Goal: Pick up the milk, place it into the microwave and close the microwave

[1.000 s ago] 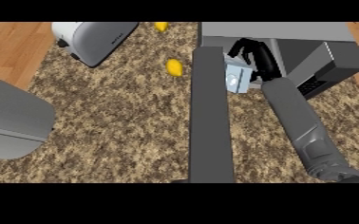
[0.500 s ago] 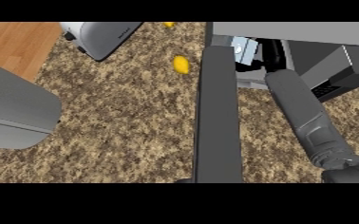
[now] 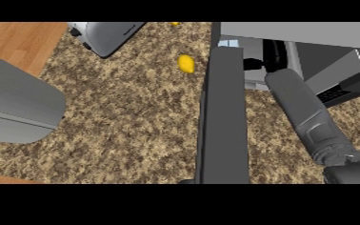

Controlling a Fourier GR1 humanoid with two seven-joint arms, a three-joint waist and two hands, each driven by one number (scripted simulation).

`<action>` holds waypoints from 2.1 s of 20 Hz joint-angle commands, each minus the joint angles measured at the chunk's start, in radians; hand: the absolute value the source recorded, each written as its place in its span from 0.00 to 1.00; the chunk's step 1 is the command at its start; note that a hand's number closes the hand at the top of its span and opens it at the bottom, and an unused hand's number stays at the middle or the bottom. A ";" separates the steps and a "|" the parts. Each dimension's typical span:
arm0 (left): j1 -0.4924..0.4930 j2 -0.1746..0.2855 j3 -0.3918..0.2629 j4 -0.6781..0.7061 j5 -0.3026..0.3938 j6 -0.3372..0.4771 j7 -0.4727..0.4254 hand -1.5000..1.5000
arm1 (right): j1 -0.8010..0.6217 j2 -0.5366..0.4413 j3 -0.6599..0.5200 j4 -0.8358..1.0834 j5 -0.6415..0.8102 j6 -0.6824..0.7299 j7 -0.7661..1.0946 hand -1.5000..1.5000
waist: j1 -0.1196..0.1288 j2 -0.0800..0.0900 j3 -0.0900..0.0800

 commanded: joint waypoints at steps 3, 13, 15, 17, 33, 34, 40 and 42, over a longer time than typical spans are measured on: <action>-0.039 -0.001 -0.026 0.002 -0.036 0.004 0.014 0.00 | -0.004 -0.002 -0.011 0.036 -0.007 0.070 -0.029 0.00 | -0.002 0.000 0.002; -0.064 -0.032 -0.118 0.003 -0.092 0.011 0.044 0.00 | 0.008 0.002 -0.075 0.033 -0.077 0.259 -0.138 0.00 | -0.025 -0.015 0.001; -0.085 -0.031 -0.144 -0.025 -0.117 0.027 0.086 0.00 | 0.021 0.028 -0.081 0.030 -0.083 0.257 -0.169 0.00 | -0.037 -0.017 0.001; -0.117 -0.047 -0.153 0.012 -0.122 0.028 0.078 0.00 | 0.036 0.037 -0.102 0.020 -0.108 0.312 -0.215 0.00 | -0.051 -0.024 0.000; -0.280 -0.147 -0.392 -0.068 -0.376 0.173 0.316 0.00 | 0.249 0.043 -0.086 -0.041 -0.141 0.569 -0.355 0.00 | -0.127 -0.057 -0.003; -0.270 -0.132 -0.388 -0.045 -0.381 0.153 0.284 0.00 | 0.268 0.076 -0.082 -0.060 -0.148 0.560 -0.333 0.00 | -0.132 -0.062 -0.004; -0.413 -0.179 -0.438 -0.051 -0.406 0.185 0.473 0.00 | 0.427 0.085 -0.041 -0.148 -0.150 0.639 -0.377 0.00 | -0.160 -0.065 -0.005; -0.450 -0.151 -0.409 0.014 -0.386 0.139 0.461 1.00 | 0.487 0.069 -0.032 -0.193 -0.163 0.707 -0.404 0.00 | -0.159 -0.065 -0.005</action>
